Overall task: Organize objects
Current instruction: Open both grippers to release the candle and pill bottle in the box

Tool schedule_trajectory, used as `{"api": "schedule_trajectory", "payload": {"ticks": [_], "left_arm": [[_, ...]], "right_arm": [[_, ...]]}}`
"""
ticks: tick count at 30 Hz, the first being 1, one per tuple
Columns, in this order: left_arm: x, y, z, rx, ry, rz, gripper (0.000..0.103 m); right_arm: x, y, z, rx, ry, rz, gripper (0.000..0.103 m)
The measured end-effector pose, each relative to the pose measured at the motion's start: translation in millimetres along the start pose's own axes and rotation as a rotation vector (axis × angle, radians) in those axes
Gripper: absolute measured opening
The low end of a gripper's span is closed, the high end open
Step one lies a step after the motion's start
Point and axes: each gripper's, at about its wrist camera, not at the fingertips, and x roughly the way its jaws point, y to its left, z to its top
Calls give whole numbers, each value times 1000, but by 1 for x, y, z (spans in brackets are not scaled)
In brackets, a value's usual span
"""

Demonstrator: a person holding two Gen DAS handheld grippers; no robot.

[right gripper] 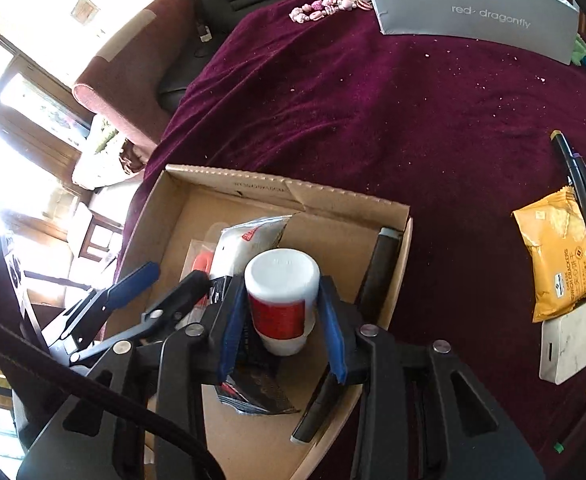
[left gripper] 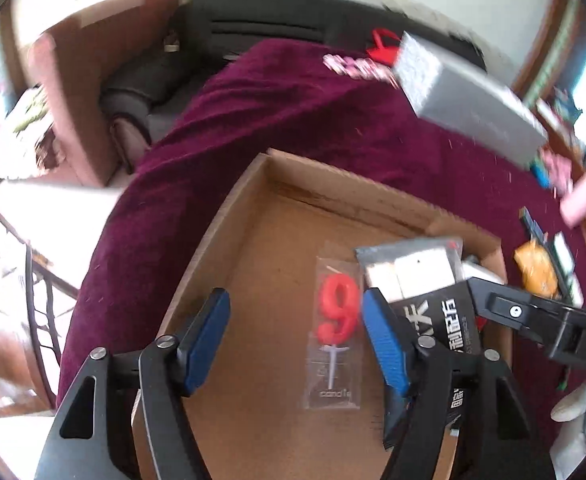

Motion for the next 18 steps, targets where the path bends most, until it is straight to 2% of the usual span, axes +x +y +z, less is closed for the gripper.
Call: {"api": "schedule_trajectory", "payload": {"ticks": [2, 4, 5, 6, 7, 9, 11, 12, 15, 18], "left_arm": [[-13, 8, -7, -91, -54, -16, 63], [-24, 10, -16, -150, -108, -66, 65], [-31, 8, -24, -180, -142, -93, 68], [-32, 6, -28, -189, -154, -103, 76], [-34, 1, -35, -200, -165, -121, 77], [-32, -5, -45, -214, -153, -146, 77], [-26, -13, -54, -243, -103, -193, 77], [-25, -15, -54, -243, -94, -192, 77], [-31, -33, -66, -235, -94, -207, 77], [-37, -59, -79, -184, -85, -219, 77]], "right_arm": [[-8, -6, 0, 8, -30, 26, 35], [-12, -9, 1, 10, -45, 53, 35], [-17, -11, 0, 12, -58, 66, 35], [-22, -12, 0, 14, -75, 81, 35], [-26, -14, 0, 17, -90, 92, 35], [-38, -18, -2, 20, -116, 110, 35], [-48, -20, -5, 9, -138, 106, 35], [-53, -23, -7, 3, -147, 102, 35], [-73, -38, -16, 2, -176, 101, 35], [-97, -64, -29, 6, -210, 90, 35]]}}
